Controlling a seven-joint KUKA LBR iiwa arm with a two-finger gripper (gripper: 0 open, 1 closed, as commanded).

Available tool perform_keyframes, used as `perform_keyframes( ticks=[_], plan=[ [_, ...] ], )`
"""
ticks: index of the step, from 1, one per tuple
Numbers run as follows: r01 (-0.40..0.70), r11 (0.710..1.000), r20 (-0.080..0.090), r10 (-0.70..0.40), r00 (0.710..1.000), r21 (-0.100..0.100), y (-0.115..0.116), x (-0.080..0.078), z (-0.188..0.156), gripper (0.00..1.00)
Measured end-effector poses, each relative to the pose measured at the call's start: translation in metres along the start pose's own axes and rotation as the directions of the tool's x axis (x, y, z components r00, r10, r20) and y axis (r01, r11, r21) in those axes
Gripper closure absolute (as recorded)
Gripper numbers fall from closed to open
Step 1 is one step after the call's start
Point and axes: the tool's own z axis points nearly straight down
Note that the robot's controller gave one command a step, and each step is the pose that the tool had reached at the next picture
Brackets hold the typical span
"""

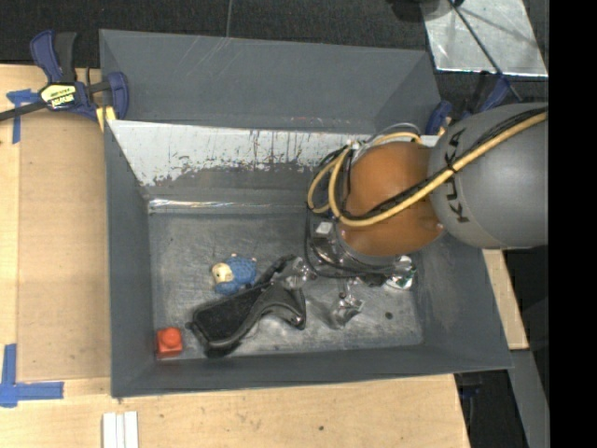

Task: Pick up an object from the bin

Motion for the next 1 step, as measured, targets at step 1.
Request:
perform_keyframes(
  ticks=[1],
  plan=[
    [-0.128,0.992,-0.004,0.128,0.992,-0.007,-0.0158,-0.0254,0.0002,0.0]
  ],
)
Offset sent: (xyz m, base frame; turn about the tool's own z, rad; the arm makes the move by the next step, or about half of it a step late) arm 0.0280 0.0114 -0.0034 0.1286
